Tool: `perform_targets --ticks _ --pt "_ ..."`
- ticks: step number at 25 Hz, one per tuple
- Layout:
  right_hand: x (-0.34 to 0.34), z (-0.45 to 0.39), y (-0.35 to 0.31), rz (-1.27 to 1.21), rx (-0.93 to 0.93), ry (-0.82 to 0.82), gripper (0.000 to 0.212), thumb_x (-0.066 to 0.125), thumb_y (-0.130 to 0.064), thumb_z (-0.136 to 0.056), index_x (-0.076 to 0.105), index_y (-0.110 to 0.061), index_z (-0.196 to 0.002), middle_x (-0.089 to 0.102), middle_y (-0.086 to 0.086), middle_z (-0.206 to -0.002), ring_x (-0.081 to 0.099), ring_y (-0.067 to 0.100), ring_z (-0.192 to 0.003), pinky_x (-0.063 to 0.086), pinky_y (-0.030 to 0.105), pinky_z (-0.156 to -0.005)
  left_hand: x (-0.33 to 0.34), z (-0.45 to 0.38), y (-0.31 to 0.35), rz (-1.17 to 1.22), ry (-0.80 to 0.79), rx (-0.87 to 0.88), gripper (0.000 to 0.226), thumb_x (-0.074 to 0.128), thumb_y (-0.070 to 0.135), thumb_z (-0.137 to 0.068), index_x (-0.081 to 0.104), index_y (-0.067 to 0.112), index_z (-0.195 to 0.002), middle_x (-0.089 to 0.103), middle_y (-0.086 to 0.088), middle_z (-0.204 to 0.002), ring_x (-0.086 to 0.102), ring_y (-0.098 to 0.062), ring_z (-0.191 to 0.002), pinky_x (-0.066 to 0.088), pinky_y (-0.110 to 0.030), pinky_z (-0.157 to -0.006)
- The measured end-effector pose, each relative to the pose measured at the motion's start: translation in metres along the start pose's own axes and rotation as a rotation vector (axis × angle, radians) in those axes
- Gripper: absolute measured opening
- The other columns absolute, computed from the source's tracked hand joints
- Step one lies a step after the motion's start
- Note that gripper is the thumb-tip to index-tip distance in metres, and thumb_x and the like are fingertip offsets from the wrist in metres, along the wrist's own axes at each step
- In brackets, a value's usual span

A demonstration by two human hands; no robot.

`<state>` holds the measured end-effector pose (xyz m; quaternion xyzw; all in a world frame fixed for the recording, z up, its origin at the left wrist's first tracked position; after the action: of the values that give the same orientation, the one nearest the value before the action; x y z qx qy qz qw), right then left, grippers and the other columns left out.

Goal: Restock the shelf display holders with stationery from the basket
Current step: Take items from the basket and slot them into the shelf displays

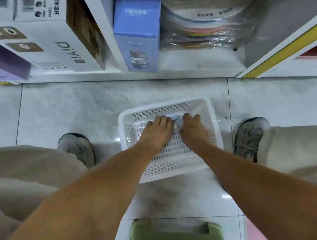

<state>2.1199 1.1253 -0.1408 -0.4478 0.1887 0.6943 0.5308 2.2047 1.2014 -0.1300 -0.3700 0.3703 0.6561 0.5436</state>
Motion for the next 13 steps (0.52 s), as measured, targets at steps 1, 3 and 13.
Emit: perform_targets --ticks 1,3,13 --pt "0.002 0.000 -0.002 0.005 -0.017 0.006 0.035 0.055 -0.005 -0.095 0.042 -0.017 -0.125 0.043 0.016 -0.122 0.064 0.036 -0.085 0.045 0.037 -0.063 0.002 -0.003 0.003 0.002 0.008 0.016 0.061 0.055 0.012 -0.090 0.028 0.000 -0.144 0.040 -0.018 -0.135 0.040 -0.034 -0.121 0.046 -0.045 -0.092" --pt "0.005 0.000 -0.004 -0.045 -0.031 0.013 0.040 0.056 -0.005 -0.093 0.040 -0.019 -0.128 0.051 0.012 -0.118 0.064 0.034 -0.086 0.044 0.036 -0.063 0.009 -0.008 0.010 -0.004 0.003 0.056 0.060 0.064 0.016 -0.087 0.036 0.002 -0.138 0.041 -0.014 -0.129 0.042 -0.031 -0.115 0.046 -0.045 -0.087" --pt "0.010 -0.007 0.028 -0.582 0.111 -0.103 0.052 0.081 -0.008 -0.077 0.055 -0.027 -0.117 0.070 -0.004 -0.088 0.067 0.011 -0.074 0.051 0.018 -0.053 0.019 -0.013 0.012 0.244 -0.048 0.020 0.035 0.050 0.006 -0.096 0.036 0.003 -0.128 0.051 -0.021 -0.114 0.047 -0.026 -0.079 0.041 -0.033 -0.063"
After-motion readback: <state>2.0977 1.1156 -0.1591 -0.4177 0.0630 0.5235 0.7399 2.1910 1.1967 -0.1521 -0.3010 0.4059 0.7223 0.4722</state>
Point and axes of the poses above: each hand's wrist, its own z-axis away from the middle knuckle, its own x-axis out of the palm, y = z × x, the point moved 10 cm from there along -z, towards the middle knuckle
